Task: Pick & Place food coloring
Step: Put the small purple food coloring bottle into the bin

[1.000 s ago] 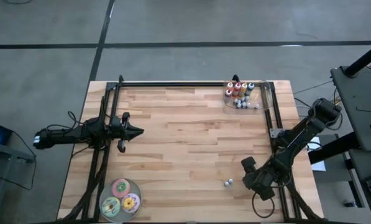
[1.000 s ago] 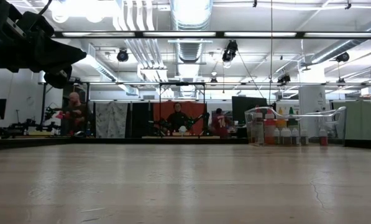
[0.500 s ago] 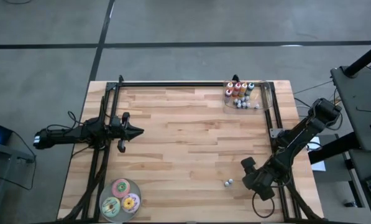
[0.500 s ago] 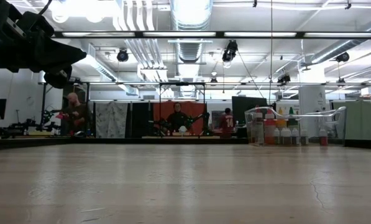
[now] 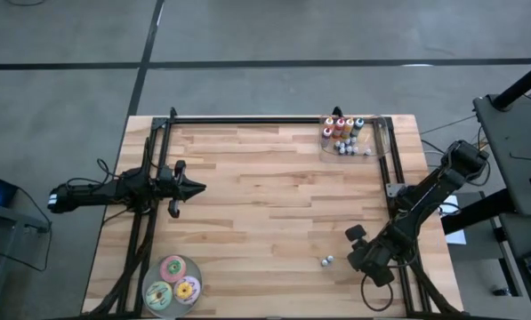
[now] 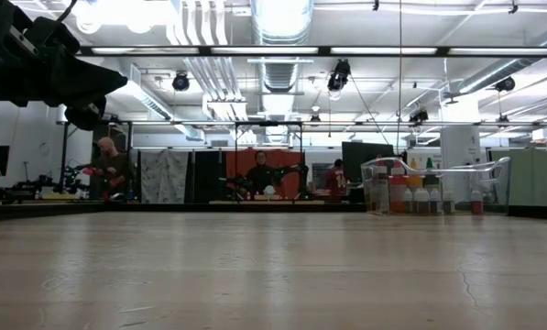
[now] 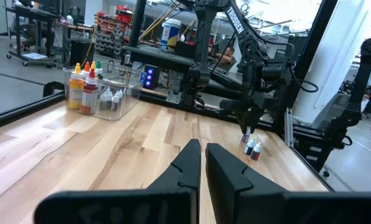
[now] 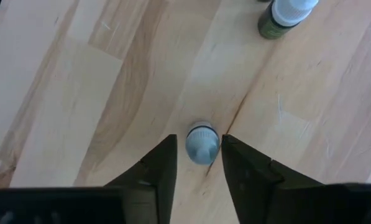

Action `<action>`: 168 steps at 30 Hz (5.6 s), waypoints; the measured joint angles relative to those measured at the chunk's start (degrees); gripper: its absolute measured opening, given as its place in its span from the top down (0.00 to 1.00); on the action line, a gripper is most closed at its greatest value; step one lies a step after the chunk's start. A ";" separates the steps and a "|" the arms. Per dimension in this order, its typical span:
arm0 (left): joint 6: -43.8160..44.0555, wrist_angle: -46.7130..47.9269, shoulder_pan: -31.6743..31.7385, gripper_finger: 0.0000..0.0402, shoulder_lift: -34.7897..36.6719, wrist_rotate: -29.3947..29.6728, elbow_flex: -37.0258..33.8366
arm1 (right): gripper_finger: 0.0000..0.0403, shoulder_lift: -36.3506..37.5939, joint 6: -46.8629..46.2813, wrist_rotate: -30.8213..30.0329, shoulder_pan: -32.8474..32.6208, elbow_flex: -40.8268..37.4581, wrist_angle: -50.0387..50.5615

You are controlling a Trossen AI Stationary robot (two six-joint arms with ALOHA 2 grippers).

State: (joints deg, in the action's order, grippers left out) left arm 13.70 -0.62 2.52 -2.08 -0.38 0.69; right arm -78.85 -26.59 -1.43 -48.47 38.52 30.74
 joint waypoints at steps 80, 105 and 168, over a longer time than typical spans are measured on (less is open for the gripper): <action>0.01 0.01 0.00 1.00 0.02 0.00 0.00 | 0.83 8.24 17.39 2.95 75.55 31.54 28.76; 0.00 0.01 0.00 1.00 0.00 0.01 0.00 | 0.83 -1.16 22.32 2.81 86.27 37.52 36.30; 0.02 0.01 0.00 1.00 0.02 0.00 0.00 | 0.83 -0.98 20.57 -1.18 90.81 13.15 10.74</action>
State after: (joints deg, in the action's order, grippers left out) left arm 13.71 -0.60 2.52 -2.07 -0.38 0.69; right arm -79.83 -6.02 -2.61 42.34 51.67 41.48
